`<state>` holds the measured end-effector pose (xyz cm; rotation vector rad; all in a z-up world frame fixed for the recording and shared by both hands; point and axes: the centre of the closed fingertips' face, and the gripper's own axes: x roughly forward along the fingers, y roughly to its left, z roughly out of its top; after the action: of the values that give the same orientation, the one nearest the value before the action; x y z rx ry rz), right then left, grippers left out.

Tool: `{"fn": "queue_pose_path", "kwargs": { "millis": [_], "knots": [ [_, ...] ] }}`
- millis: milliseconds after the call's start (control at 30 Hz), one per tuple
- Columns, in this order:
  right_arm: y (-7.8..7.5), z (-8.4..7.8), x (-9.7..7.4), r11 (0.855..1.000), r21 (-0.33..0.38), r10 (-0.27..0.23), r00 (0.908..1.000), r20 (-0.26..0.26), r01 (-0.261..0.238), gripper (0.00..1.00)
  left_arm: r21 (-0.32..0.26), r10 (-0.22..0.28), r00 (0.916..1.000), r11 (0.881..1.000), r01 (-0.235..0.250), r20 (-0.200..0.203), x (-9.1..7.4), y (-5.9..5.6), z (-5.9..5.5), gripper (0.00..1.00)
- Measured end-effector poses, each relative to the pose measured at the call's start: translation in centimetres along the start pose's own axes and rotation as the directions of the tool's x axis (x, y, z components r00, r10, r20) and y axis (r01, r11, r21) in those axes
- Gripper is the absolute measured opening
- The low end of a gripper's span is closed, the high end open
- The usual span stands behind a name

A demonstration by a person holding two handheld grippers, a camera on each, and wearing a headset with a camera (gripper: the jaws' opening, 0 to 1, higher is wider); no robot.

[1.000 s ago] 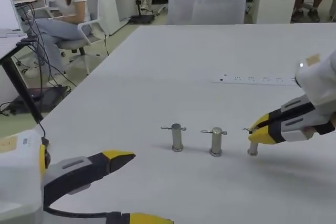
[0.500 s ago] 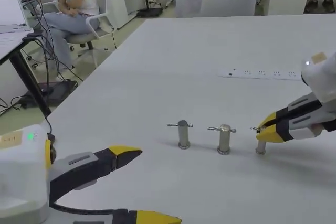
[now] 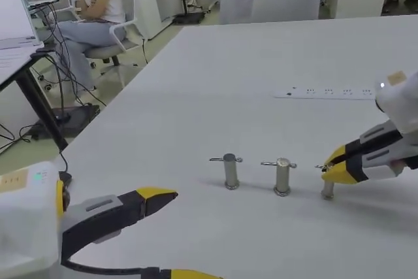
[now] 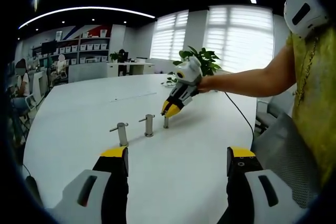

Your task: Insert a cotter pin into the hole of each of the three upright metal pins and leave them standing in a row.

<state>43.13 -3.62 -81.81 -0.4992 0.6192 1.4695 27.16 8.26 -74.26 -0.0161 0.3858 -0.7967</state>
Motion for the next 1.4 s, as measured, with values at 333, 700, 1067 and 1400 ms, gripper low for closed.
{"fn": "queue_pose_path", "kwargs": {
  "millis": [333, 700, 1067, 1400],
  "knots": [
    [0.3, 0.1, 0.0, 0.999, -0.035, 0.023, 0.9996, 0.016, -0.023, 0.09, -0.004, 0.003, 0.9999, 1.0, -0.003, -0.012, -0.1, -0.1, -0.3, 0.76],
    [0.3, -0.1, 0.0, 0.999, -0.047, 0.019, 0.9998, 0.009, -0.018, 0.11, -0.001, 0.0, 0.9999, 1.0, 0.0, -0.013, 0.1, -0.2, -0.2, 0.75],
    [0.3, 0.2, -0.4, 1.0, -0.027, 0.009, 0.9994, 0.033, -0.008, 0.18, -0.004, 0.001, 0.9999, 1.0, -0.001, -0.012, 0.1, -0.2, -0.3, 0.76],
    [0.7, 0.7, -1.9, 0.999, -0.004, -0.035, 0.996, 0.082, 0.035, 0.37, -0.002, 0.0, 1.0, 1.0, 0.0, 0.002, 0.0, 0.0, 0.0, 0.77]
  ]
}}
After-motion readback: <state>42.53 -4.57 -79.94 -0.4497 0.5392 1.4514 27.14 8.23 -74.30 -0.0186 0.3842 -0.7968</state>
